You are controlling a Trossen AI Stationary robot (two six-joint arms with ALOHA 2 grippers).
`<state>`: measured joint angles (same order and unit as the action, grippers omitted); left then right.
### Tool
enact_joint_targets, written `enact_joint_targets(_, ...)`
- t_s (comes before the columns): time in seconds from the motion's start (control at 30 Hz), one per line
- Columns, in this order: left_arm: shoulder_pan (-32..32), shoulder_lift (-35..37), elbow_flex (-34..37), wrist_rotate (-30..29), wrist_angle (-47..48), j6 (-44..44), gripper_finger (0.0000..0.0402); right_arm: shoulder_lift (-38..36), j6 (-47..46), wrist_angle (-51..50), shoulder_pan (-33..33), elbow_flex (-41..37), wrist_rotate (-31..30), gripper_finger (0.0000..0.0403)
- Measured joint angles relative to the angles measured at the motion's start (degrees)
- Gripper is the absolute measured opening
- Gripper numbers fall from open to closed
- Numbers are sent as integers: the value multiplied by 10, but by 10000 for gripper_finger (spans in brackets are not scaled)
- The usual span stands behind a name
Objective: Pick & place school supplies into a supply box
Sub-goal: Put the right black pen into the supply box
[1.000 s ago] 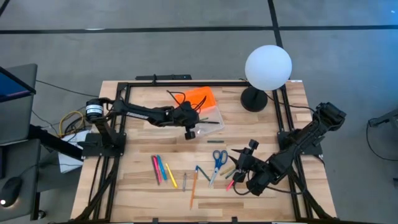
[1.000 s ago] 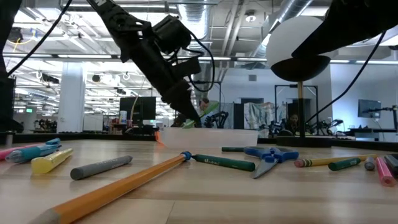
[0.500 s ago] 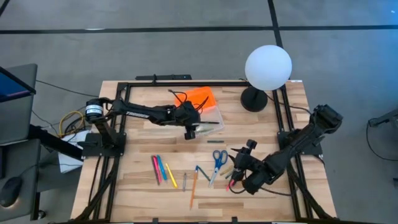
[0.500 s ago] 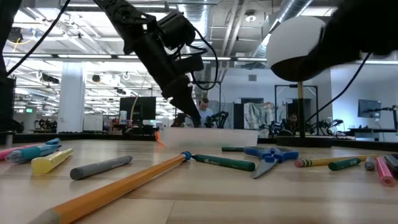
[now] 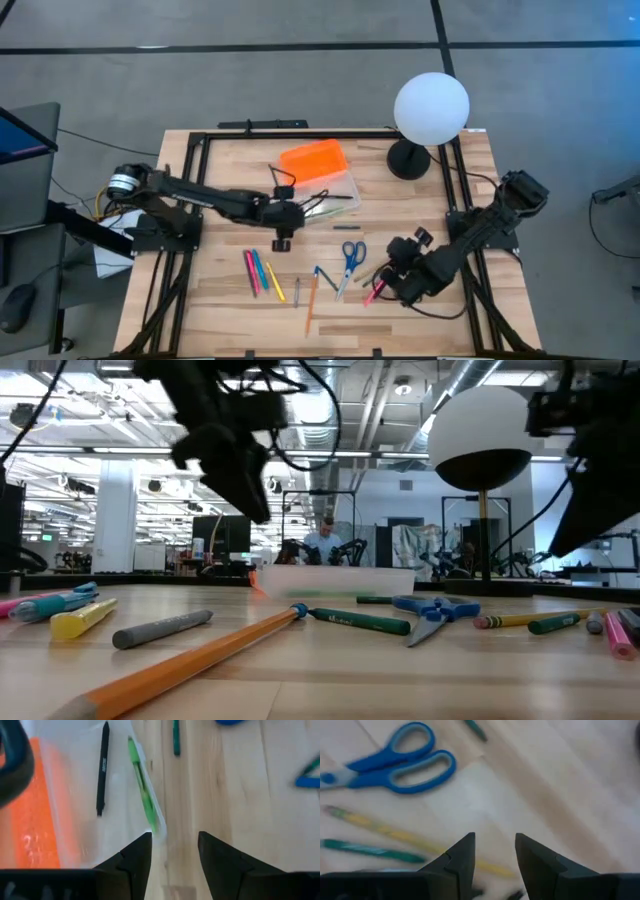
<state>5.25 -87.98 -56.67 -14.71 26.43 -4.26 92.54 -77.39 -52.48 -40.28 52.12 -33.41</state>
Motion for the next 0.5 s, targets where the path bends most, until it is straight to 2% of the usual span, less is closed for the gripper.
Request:
enact_joint_targets(0.27, 67, 78, 117, -83, -43, 59, 155, -4, -165, -17, -32, 0, 138, 134)
enact_joint_targets(0.4, 92, 106, 179, -112, -112, 65, 155, -4, -212, -13, -36, 0, 151, 134)
enact_joint_targets(0.5, 103, 121, 206, -124, -149, 48, 155, -4, -233, -13, -34, 0, 184, 134)
